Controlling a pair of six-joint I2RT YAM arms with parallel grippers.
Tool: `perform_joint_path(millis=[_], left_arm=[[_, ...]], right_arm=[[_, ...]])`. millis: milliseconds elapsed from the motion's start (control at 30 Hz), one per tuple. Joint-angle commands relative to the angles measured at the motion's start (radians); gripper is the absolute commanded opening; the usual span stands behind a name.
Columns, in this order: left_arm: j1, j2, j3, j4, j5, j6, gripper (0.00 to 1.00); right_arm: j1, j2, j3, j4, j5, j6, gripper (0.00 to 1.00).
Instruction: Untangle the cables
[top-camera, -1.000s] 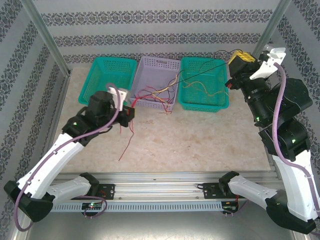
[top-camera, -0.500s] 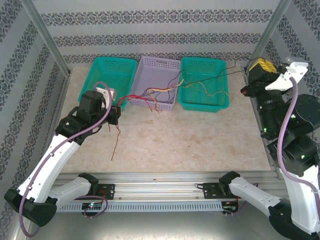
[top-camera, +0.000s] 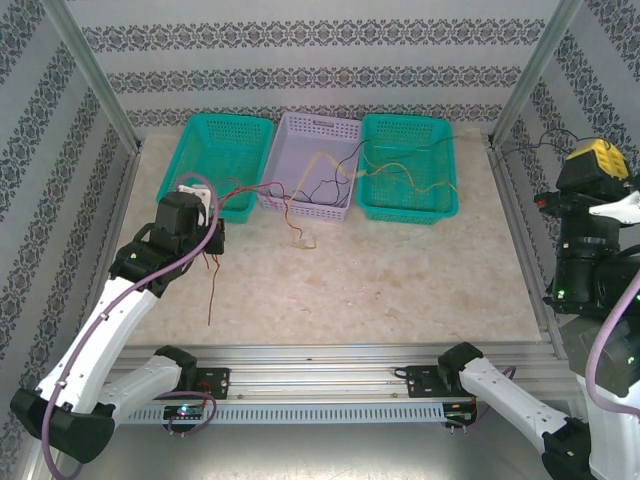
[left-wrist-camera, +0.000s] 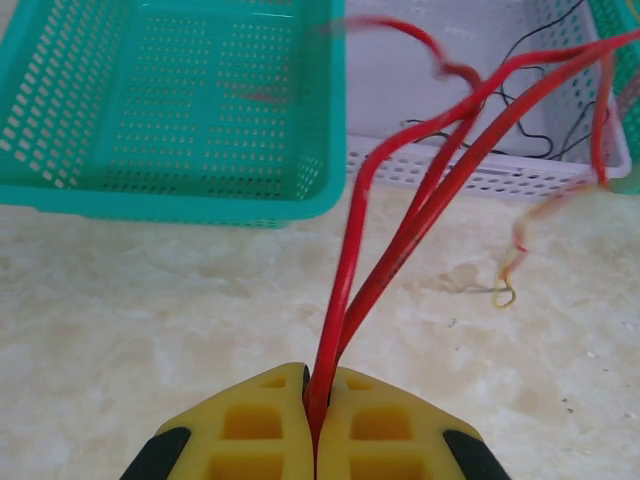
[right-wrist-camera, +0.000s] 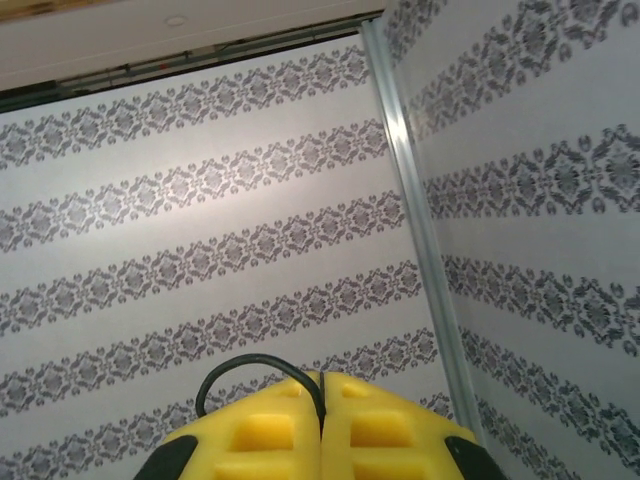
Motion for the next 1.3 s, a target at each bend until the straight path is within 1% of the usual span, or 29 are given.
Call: perform_joint_path(millis=[0, 67, 133, 200, 267, 300, 467, 533, 667, 733, 933, 1067, 1167, 1233, 1267], left_arm=[[0.014, -0.025, 0.0, -0.013, -0.02, -0.013, 0.0], [0.016, -0.02, 0.007, -0.008, -0.005, -0.021, 0.0], [0.018, -0.017, 0.024, -0.004, 0.008, -0.024, 0.0], [0.018, -0.01, 0.045, -0.001, 0.036, -0.031, 0.0], [0.017, -0.001, 0.059, 0.015, 0.071, -0.04, 0.0], [0.017, 0.0, 0.063, 0.034, 0.088, -0.045, 0.0], [0.017, -0.042, 0.074, 0.166, 0.176, -0.059, 0.0], [0.017, -0.044, 0.098, 0.201, 0.185, -0.059, 0.0], [0.017, -0.059, 0.128, 0.263, 0.18, -0.044, 0.0], [0.017, -0.081, 0.119, 0.293, 0.183, -0.032, 0.0], [0.017, -0.201, -0.012, 0.419, 0.239, -0.016, 0.0], [0.017, -0.251, -0.068, 0.457, 0.258, -0.008, 0.0], [0.018, -0.26, -0.091, 0.467, 0.242, -0.005, 0.0], [0.018, -0.26, -0.102, 0.475, 0.238, -0.007, 0.0], [0.018, -0.262, -0.106, 0.479, 0.239, -0.007, 0.0]], right_arm=[[-0.01, -0.01, 0.002, 0.03, 0.031, -0.03, 0.0], [-0.009, 0.001, 0.019, -0.011, -0.003, -0.009, 0.0], [-0.009, 0.028, 0.05, -0.068, -0.073, 0.015, 0.0], [-0.009, 0.075, 0.089, -0.134, -0.203, 0.052, 0.0], [-0.009, 0.126, 0.114, -0.17, -0.308, 0.099, 0.0], [-0.009, 0.152, 0.123, -0.173, -0.361, 0.108, 0.0], [-0.009, 0.301, 0.221, -0.213, -0.539, 0.182, 0.0], [-0.009, 0.37, 0.278, -0.223, -0.596, 0.196, 0.0], [-0.009, 0.513, 0.404, -0.228, -0.657, 0.214, 0.0], [-0.009, 0.575, 0.46, -0.226, -0.666, 0.213, 0.0], [-0.014, 0.787, 0.622, -0.217, -0.734, 0.205, 0.0], [-0.014, 0.961, 0.831, -0.282, -0.746, 0.213, 0.0], [-0.017, 1.082, 0.987, -0.299, -0.76, 0.205, 0.0], [-0.024, 1.193, 1.139, -0.345, -0.787, 0.209, 0.0], [-0.029, 1.216, 1.151, -0.332, -0.792, 0.218, 0.0]])
